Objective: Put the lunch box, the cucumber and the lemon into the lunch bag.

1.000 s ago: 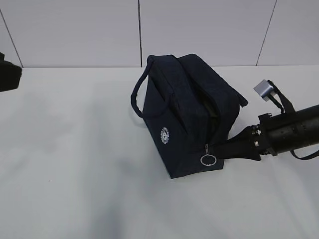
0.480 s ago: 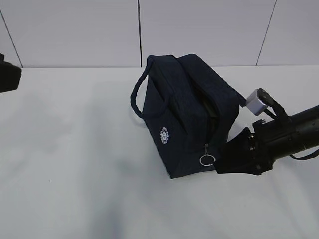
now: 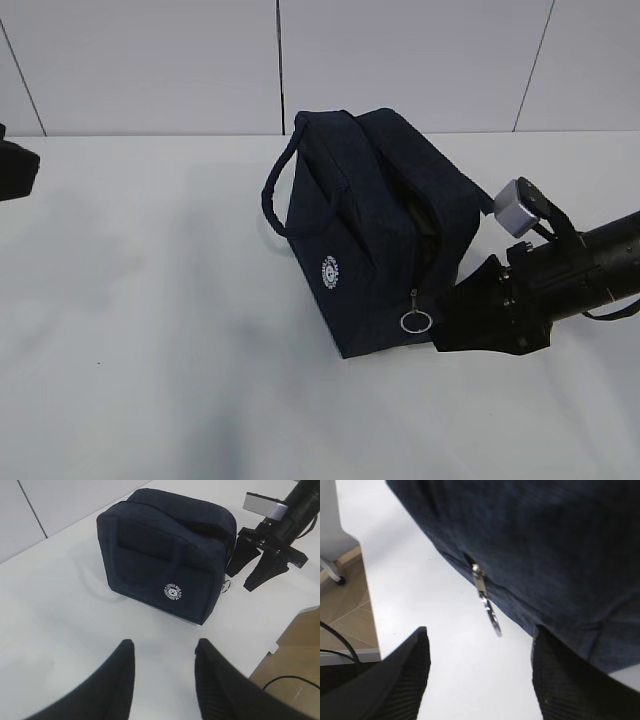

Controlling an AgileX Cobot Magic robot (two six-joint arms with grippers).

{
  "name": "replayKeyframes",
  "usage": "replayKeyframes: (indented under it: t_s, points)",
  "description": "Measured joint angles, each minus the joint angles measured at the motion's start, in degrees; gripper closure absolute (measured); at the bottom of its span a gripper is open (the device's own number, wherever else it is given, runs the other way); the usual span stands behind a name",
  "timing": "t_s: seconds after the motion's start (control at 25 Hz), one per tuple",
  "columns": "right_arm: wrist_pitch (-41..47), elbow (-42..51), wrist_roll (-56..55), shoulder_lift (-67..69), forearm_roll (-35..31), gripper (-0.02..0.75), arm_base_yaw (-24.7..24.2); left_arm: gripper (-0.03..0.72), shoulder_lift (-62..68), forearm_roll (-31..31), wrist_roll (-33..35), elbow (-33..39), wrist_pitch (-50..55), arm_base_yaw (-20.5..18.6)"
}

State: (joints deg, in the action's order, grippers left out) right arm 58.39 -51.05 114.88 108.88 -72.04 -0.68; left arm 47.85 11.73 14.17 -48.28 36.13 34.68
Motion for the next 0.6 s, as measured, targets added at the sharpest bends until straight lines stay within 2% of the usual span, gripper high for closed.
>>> replayKeyframes:
  t_s: [0.4, 0.6]
  points:
    - [2.69, 0.0, 0.0, 0.0, -0.78, 0.255, 0.0, 0.397, 0.0, -0.37, 0.0, 0.0, 0.07, 0.0]
    - [2.72, 0.0, 0.0, 0.22, -0.92, 0.258, 1.55, 0.397, 0.0, -0.51, 0.0, 0.0, 0.12, 0.0]
